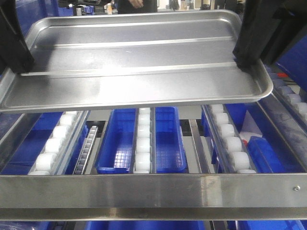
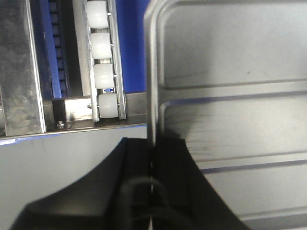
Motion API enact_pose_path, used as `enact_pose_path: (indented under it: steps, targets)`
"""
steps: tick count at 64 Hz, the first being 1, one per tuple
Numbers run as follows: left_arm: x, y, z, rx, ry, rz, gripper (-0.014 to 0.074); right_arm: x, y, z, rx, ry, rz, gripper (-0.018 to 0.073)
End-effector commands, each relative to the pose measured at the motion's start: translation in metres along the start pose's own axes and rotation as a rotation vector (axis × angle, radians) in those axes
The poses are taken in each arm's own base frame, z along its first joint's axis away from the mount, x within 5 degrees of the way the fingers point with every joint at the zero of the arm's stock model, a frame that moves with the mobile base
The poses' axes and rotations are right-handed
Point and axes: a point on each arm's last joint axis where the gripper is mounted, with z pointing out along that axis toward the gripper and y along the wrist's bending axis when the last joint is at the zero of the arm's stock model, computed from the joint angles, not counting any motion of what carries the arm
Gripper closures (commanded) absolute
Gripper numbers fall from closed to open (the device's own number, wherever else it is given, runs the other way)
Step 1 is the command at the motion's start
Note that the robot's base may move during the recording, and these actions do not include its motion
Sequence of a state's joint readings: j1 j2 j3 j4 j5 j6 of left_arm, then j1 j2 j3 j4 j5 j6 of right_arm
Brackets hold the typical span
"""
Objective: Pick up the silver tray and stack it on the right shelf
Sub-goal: 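Lift the silver tray up off the shelf with both grippers, then hold the tray level in both grippers while the base drives away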
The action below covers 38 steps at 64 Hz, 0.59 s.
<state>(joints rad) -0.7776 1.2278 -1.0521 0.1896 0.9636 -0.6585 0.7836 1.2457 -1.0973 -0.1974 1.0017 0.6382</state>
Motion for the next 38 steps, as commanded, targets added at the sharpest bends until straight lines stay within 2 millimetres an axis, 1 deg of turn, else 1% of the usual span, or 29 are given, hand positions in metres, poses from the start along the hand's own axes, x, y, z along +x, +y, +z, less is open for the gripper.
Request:
enact_pose_path:
  steps: [1, 38]
  targets:
    - [-0.0067, -0.0043, -0.0128, 0.038, -0.072, 0.036, 0.0689, -0.0094, 0.0026, -0.0165, -0.051, -0.113, -0.035, 0.0509]
    - [-0.0068, -0.0045, -0.0123, 0.037, -0.071, 0.037, 0.0689, -0.0094, 0.0026, -0.0165, -0.051, -0.113, -0.035, 0.0509]
